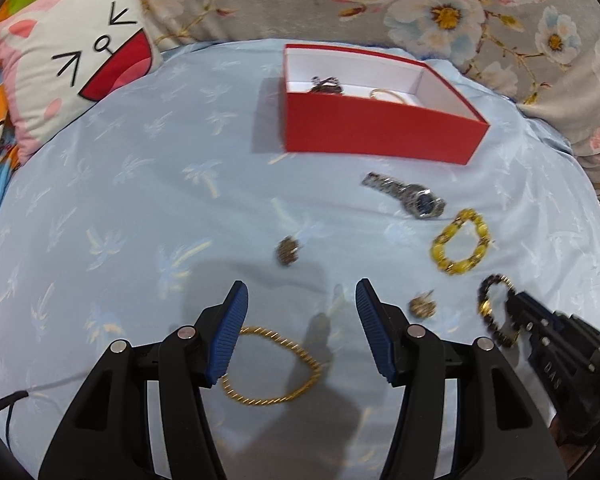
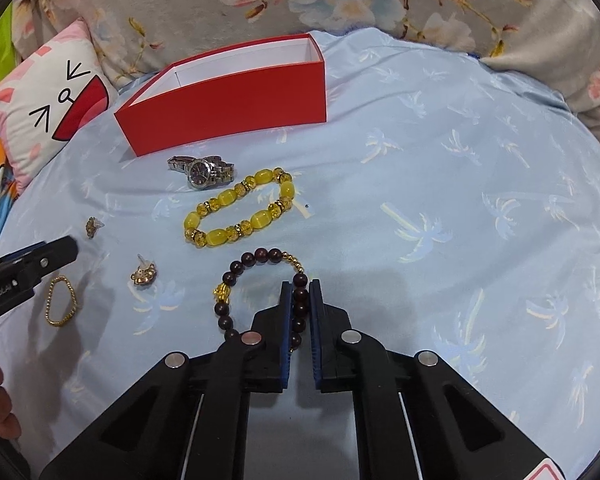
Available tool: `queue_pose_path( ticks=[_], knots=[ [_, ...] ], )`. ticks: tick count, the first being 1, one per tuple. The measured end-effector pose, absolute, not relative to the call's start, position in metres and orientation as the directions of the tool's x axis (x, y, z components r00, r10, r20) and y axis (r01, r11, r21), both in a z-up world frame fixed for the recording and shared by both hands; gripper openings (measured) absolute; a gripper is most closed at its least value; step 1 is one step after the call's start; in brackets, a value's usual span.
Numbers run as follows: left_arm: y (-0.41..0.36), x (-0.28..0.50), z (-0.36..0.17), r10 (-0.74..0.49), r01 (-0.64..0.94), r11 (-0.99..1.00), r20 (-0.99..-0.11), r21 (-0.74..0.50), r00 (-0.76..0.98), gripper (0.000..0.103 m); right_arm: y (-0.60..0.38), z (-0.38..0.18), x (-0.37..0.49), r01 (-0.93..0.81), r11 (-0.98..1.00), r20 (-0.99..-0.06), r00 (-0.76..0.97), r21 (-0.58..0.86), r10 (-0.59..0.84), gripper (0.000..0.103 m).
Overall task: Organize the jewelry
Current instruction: 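Grasp the dark bead bracelet with gold spacers with the right gripper, then grasp the yellow glass bead bracelet with the left gripper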
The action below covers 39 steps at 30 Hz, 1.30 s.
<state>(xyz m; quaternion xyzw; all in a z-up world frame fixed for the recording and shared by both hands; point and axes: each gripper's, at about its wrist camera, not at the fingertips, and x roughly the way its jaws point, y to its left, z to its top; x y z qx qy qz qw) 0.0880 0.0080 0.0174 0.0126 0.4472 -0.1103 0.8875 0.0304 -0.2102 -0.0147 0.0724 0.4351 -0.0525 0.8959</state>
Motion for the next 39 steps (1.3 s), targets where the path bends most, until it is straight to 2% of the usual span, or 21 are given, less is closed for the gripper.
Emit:
queue_pose_path(
  ticks=[4,20,26,28,31,34,39],
  knots=[
    [-0.018,0.097,0.021,-0.22,0.251,0.964,-0.788,-0.086,0.575,0.053,-0.218,-0.012,0.024,0.173,0.975,-0.798,0.603,0.141,0.008,0.008],
    [-0.094,0.128,-0.006,-0.313,0.357,0.923,-0.815,-0.14,0.488,0.053,-0.234,-0.013,0.022,0.192,0.961,-0.797,0.603,0.198,0.044,0.008],
    [-0.106,0.124,-0.01,-0.264,0.367,0.928,-0.806,-0.063,0.531,0.052,-0.236,-0.014,0.023,0.191,0.959,-0.795,0.605,0.211,0.054,0.008],
    [-0.105,0.122,-0.01,-0.262,0.371,0.927,-0.799,-0.052,0.542,0.039,-0.236,-0.014,0.023,0.19,0.959,-0.794,0.606,0.209,0.053,0.008],
    [-0.104,0.119,-0.01,-0.28,0.39,0.919,-0.792,-0.058,0.542,0.029,-0.235,-0.014,0.024,0.19,0.96,-0.793,0.607,0.205,0.049,0.008],
    [-0.105,0.115,-0.009,-0.291,0.416,0.908,-0.793,-0.053,0.535,0.009,-0.235,-0.014,0.024,0.191,0.959,-0.794,0.606,0.207,0.051,0.008],
    [-0.098,0.114,-0.003,-0.314,0.413,0.906,-0.794,-0.087,0.52,0.009,-0.235,-0.01,0.021,0.194,0.958,-0.791,0.609,0.213,0.053,0.008]
  ],
)
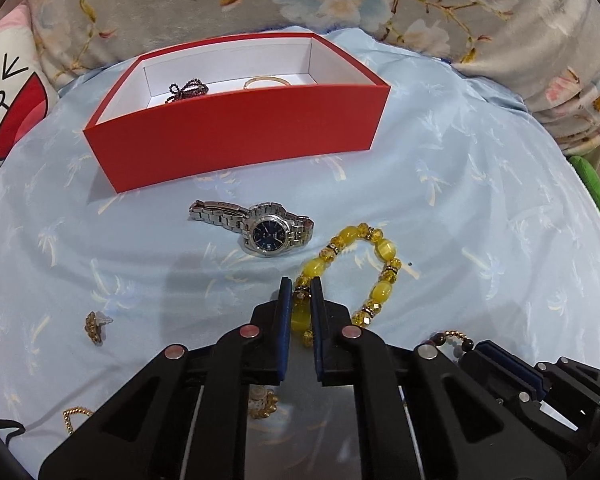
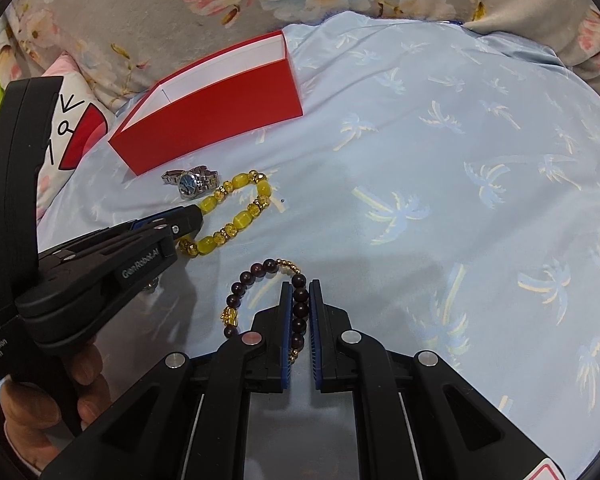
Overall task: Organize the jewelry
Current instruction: 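Grasp the yellow glass bead bracelet with the left gripper, then carry both held bracelets over the red box and lower them inside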
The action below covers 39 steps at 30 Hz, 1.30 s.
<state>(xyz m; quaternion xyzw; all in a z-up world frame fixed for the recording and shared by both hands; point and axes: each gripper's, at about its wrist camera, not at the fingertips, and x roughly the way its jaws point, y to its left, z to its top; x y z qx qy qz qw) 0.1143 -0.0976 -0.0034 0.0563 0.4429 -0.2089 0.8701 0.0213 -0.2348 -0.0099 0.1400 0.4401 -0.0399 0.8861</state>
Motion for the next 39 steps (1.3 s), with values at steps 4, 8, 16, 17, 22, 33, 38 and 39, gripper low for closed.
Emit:
queue_pose_path(
  ticks=[4,8,16,17,22,33,38,39],
  knots=[
    [-0.086,0.11,0.015,-0.337,0.412,0.905,-0.772,-0.107,0.539,0.009,-0.236,-0.002,0.017,0.192,0.958,-0.781,0.622,0.215,0.051,0.008],
    [-0.075,0.104,0.037,-0.369,0.417,0.899,-0.751,-0.137,0.548,0.009,-0.234,0.009,0.017,0.178,0.958,-0.766,0.64,0.227,0.062,0.008],
    [-0.058,0.099,0.076,-0.365,0.413,0.903,-0.711,-0.114,0.601,0.009,-0.223,0.033,0.025,0.139,0.965,-0.733,0.676,0.224,0.073,0.008],
    [-0.055,0.1,0.08,-0.365,0.411,0.905,-0.705,-0.113,0.608,0.009,-0.223,0.036,0.027,0.135,0.966,-0.729,0.68,0.222,0.073,0.008],
    [-0.04,0.104,0.1,-0.357,0.392,0.913,-0.678,-0.109,0.643,0.009,-0.22,0.053,0.037,0.11,0.967,-0.703,0.706,0.228,0.086,0.008],
    [-0.022,0.14,0.139,-0.325,0.343,0.935,-0.605,-0.089,0.727,0.009,-0.219,0.106,0.08,0.057,0.973,-0.602,0.793,0.224,0.092,0.008],
    [-0.027,0.17,0.146,-0.325,0.335,0.937,-0.592,-0.096,0.737,0.009,-0.22,0.122,0.117,0.053,0.975,-0.578,0.812,0.216,0.084,0.008],
    [-0.028,0.176,0.147,-0.332,0.337,0.935,-0.592,-0.106,0.735,0.009,-0.221,0.123,0.125,0.052,0.972,-0.578,0.811,0.23,0.093,0.008]
  ],
)
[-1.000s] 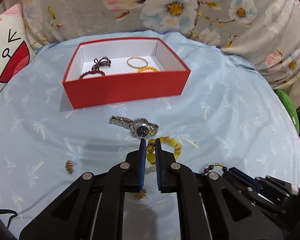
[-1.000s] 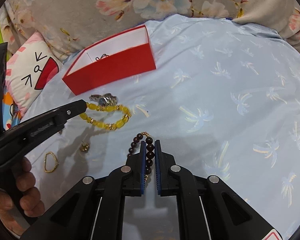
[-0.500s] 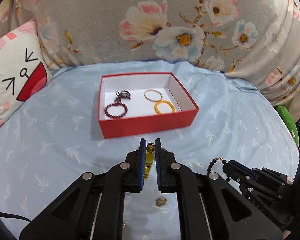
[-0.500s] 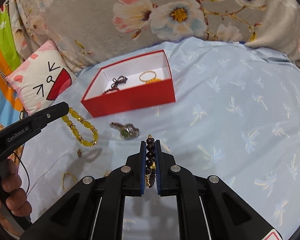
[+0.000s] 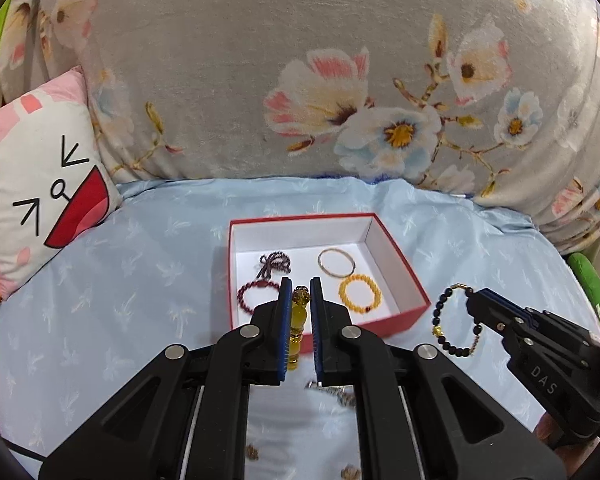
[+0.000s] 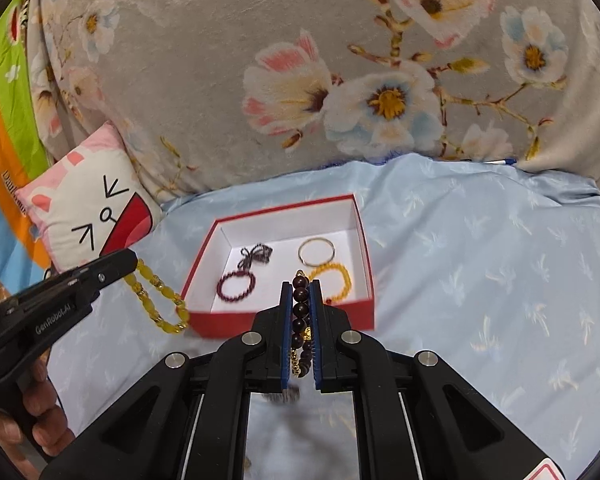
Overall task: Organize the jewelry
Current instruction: 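Carry both held bracelets over the red box and lower them inside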
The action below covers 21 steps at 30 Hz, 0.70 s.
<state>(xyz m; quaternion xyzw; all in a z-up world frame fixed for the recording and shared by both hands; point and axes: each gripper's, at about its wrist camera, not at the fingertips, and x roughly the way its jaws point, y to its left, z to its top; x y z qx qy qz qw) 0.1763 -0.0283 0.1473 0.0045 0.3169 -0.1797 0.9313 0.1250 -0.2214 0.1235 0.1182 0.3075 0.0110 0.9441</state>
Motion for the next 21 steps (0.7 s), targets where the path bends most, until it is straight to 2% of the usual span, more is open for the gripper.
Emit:
queue_pose_path(
  ticks=[13,21],
  knots=[
    [-0.063,0.267,0.132,-0.417,0.366,0.905,-0.632,-0.219,0.653,0.009,-0.223,0.107,0.234,0.012,0.922,-0.605,0.758,0.386,0.244,0.008],
    [-0.073,0.306,0.101,-0.408,0.348,0.908,-0.673,-0.232,0.617,0.009,-0.211,0.073,0.274,0.009,0.925,-0.646,0.719,0.379,0.257,0.008]
  ],
)
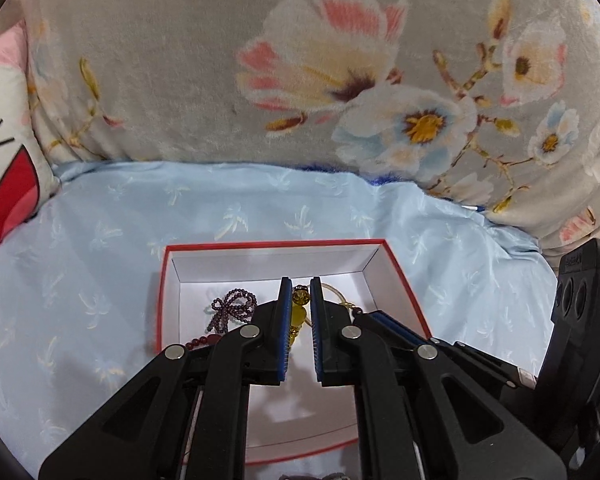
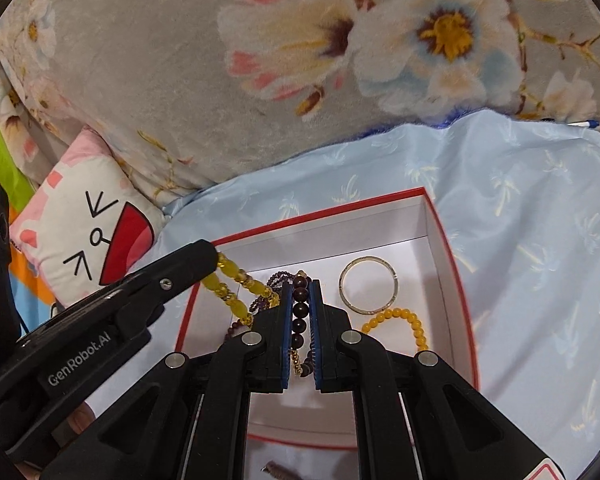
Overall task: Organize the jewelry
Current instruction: 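Carry both held bracelets over the red box and lower them inside, then open both grippers to release the bracelets and lift out of the box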
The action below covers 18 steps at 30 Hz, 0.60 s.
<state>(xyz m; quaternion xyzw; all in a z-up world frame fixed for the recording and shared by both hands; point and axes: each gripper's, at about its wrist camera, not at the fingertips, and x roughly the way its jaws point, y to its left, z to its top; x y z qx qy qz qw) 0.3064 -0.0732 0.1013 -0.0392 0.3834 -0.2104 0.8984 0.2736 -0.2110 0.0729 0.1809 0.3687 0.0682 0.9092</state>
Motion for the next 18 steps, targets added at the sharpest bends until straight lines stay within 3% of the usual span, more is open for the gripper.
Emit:
queue_pose_path(
  ticks=[7,9,12,16,18],
  knots=[
    [-0.072,0.323,0.068,-0.307,0.296,0.943,-0.733,-0.151,0.607,0.009,-0.193,0.043,0.296,0.022,0.959,-0.708,0.679,0.284,0.194,0.008],
    [-0.068,0.323,0.059,-0.246,0.263,0.96,-0.752,-0.101,0.611,0.009,-0.195,0.034,0.298,0.062,0.969,-0.732,0.668,0.238,0.137,0.015],
    [-0.064,0.323,0.049,-0.177,0.228,0.973,-0.766,-0.041,0.619,0.009,-0.203,0.028,0.296,0.096,0.971,-0.741,0.664,0.219,0.102,0.016],
    [-0.064,0.317,0.046,-0.149,0.226,0.974,-0.755,-0.002,0.638,0.01,-0.211,0.033,0.288,0.108,0.972,-0.733,0.675,0.21,0.083,0.022],
    [-0.067,0.312,0.046,-0.127,0.224,0.974,-0.745,0.031,0.655,0.01,-0.212,0.039,0.283,0.111,0.973,-0.721,0.689,0.2,0.07,0.03]
  ],
)
